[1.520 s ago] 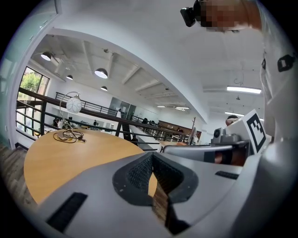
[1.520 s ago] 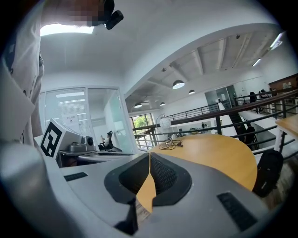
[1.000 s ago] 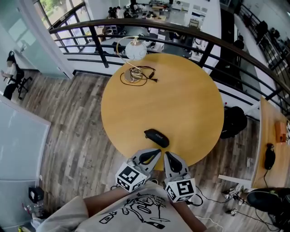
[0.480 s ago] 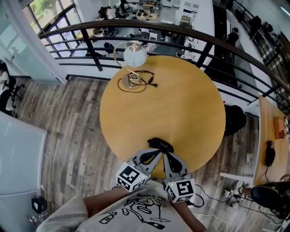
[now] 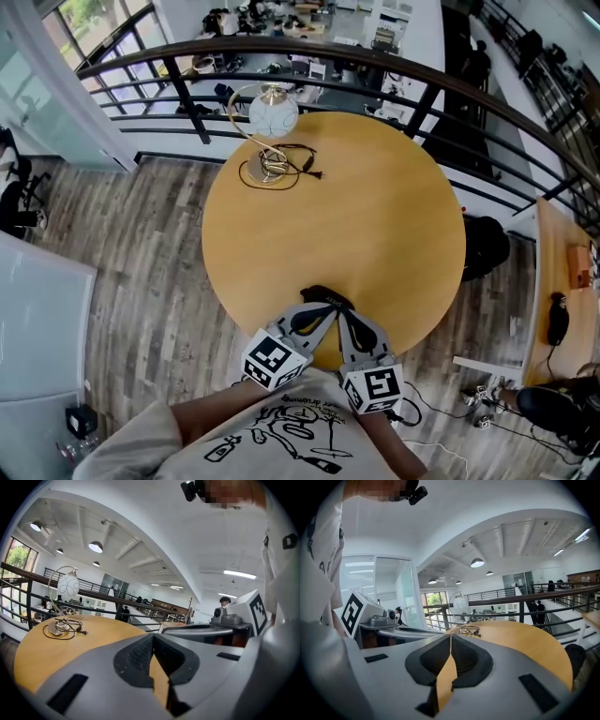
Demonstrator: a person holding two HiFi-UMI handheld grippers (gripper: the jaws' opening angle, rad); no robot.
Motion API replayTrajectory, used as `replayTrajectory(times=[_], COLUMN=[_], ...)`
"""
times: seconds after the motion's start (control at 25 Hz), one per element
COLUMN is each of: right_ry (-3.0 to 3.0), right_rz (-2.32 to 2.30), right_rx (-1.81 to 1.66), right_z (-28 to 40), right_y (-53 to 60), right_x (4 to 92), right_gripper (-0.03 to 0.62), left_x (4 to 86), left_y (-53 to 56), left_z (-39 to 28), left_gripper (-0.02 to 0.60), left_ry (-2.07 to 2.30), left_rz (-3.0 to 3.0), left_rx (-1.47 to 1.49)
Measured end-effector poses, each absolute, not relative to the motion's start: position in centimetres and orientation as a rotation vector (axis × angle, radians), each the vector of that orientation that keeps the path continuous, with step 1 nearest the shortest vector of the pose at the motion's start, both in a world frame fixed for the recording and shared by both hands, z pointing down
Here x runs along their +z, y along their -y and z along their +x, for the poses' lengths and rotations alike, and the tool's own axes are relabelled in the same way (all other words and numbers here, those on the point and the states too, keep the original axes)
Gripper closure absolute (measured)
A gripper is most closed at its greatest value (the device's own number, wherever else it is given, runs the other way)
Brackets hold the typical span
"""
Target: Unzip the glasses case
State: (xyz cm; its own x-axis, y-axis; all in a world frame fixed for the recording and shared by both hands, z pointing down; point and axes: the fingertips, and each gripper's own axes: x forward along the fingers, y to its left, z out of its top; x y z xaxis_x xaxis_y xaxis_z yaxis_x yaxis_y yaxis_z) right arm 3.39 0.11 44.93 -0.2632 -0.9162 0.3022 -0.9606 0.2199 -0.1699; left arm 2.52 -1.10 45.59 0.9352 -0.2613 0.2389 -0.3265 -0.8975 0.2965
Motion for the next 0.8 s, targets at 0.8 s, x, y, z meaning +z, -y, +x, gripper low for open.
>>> replayTrajectory(times=[0.8], right_ry=[2.088], right_rz=[1.019], right_rx=[0.453], right_z=[9.6], right_y=[-1.5], right_x=[65.1], right_gripper=[0.568], left_x=[63.4], left_y=[1.1], left_z=[7.6], left_gripper=[0.575], left_ry=[0.202], left_rz=[2.581], left_rx=[0.988])
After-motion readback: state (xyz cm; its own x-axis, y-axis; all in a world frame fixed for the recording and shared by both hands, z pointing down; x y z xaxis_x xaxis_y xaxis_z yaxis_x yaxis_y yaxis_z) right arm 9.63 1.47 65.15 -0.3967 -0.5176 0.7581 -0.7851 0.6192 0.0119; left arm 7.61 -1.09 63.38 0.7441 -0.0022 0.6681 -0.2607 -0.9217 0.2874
